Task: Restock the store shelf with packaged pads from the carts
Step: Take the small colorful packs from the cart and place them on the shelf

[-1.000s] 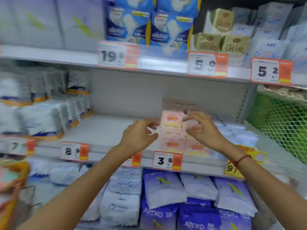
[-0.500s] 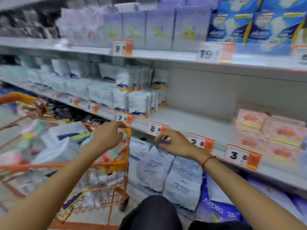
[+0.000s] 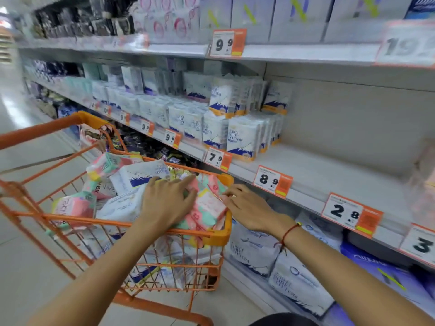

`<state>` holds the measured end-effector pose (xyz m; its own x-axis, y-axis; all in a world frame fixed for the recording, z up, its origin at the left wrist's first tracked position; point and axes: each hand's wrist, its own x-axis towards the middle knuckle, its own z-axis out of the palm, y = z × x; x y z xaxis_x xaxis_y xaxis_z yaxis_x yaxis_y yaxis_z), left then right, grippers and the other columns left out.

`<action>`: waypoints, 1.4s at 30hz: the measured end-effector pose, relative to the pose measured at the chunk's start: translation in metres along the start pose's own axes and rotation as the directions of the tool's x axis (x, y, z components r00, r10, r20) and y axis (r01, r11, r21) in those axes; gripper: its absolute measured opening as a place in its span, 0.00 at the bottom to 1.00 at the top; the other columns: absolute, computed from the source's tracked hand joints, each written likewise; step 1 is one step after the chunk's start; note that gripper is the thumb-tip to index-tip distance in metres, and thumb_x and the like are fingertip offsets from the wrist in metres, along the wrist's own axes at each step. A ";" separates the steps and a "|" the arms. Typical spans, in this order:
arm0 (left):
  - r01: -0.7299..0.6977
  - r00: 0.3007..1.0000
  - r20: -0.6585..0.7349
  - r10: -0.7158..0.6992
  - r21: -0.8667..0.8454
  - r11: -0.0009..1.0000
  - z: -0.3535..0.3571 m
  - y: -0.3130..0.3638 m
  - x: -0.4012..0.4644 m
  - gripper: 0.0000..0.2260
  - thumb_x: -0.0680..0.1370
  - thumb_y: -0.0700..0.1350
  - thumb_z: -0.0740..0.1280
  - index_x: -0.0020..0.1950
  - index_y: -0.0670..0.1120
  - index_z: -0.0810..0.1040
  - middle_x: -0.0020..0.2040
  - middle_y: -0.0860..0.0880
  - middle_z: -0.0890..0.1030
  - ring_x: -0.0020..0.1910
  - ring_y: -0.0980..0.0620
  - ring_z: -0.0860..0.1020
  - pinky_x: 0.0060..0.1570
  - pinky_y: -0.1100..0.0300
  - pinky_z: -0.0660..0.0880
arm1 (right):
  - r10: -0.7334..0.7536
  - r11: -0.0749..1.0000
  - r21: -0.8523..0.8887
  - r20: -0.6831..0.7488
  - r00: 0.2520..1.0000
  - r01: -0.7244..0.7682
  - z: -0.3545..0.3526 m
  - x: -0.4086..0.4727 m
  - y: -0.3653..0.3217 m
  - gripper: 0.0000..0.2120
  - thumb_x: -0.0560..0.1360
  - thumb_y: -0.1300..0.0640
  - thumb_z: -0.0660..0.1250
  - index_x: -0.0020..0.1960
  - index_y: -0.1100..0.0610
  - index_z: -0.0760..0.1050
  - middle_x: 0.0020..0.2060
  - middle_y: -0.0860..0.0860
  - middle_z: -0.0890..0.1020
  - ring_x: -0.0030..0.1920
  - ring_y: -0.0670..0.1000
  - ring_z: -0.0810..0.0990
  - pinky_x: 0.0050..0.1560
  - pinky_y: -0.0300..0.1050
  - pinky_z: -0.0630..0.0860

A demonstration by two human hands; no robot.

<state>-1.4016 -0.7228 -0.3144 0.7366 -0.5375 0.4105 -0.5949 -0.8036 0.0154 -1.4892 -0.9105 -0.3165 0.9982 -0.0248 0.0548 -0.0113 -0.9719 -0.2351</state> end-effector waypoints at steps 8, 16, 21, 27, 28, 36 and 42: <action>-0.133 0.991 0.005 0.134 -0.111 0.985 -0.009 0.008 -0.002 0.28 0.73 0.62 0.45 0.72 0.63 0.64 0.63 0.53 0.79 0.54 0.49 0.79 0.49 0.60 0.70 | 0.041 0.996 -0.080 0.023 0.999 -0.039 0.000 -0.027 0.006 0.24 0.83 0.48 0.44 0.57 0.58 0.76 0.65 0.47 0.71 0.67 0.51 0.59 0.68 0.48 0.60; -0.270 0.962 0.019 0.274 -0.119 0.956 0.003 0.023 0.010 0.28 0.73 0.67 0.43 0.72 0.66 0.63 0.63 0.53 0.79 0.57 0.48 0.78 0.49 0.59 0.71 | 0.101 0.993 -0.070 0.044 0.994 -0.098 -0.003 -0.059 0.016 0.23 0.81 0.44 0.43 0.58 0.52 0.74 0.67 0.49 0.66 0.66 0.52 0.56 0.69 0.53 0.59; -0.252 0.966 0.022 0.258 -0.144 0.957 0.005 0.033 0.020 0.29 0.72 0.66 0.44 0.71 0.66 0.64 0.65 0.54 0.77 0.58 0.48 0.78 0.48 0.59 0.71 | 0.127 0.991 -0.055 0.059 0.990 -0.124 0.000 -0.057 0.027 0.23 0.82 0.44 0.43 0.59 0.53 0.72 0.74 0.47 0.57 0.69 0.54 0.53 0.70 0.52 0.61; -0.242 0.967 0.045 0.252 -0.158 0.957 0.001 0.030 0.024 0.27 0.73 0.64 0.46 0.72 0.64 0.64 0.64 0.53 0.78 0.58 0.48 0.77 0.51 0.58 0.70 | 0.141 0.988 0.053 0.099 0.985 -0.147 -0.007 -0.046 0.028 0.23 0.81 0.43 0.46 0.57 0.53 0.75 0.69 0.48 0.66 0.69 0.53 0.53 0.70 0.53 0.60; -0.236 0.967 0.052 0.248 -0.167 0.957 0.000 0.030 0.025 0.26 0.75 0.64 0.46 0.72 0.64 0.64 0.66 0.53 0.77 0.59 0.48 0.77 0.52 0.58 0.70 | 0.144 0.986 0.065 0.104 0.984 -0.151 -0.009 -0.043 0.029 0.23 0.81 0.43 0.47 0.56 0.54 0.76 0.64 0.49 0.70 0.68 0.52 0.54 0.69 0.53 0.60; -0.175 0.973 0.096 0.209 -0.279 0.944 -0.004 0.027 0.033 0.20 0.81 0.58 0.55 0.73 0.62 0.62 0.58 0.51 0.81 0.58 0.47 0.78 0.49 0.56 0.72 | 0.117 0.980 0.178 -0.128 0.985 -0.093 -0.042 0.000 0.029 0.07 0.76 0.54 0.65 0.51 0.50 0.80 0.41 0.43 0.80 0.43 0.46 0.77 0.43 0.44 0.73; -0.153 0.985 0.024 0.170 -0.326 0.933 -0.020 0.026 0.045 0.14 0.79 0.46 0.61 0.64 0.56 0.76 0.63 0.56 0.77 0.61 0.52 0.76 0.51 0.58 0.72 | 0.177 0.977 0.131 -0.069 0.982 -0.167 -0.034 0.017 0.031 0.30 0.68 0.55 0.72 0.67 0.53 0.65 0.59 0.52 0.67 0.61 0.52 0.69 0.58 0.49 0.72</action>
<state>-1.3906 -0.7626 -0.2778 0.6322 -0.6722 0.3853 -0.7726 -0.5843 0.2484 -1.4744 -0.9488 -0.2894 0.9740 -0.2123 0.0789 -0.1698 -0.9150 -0.3661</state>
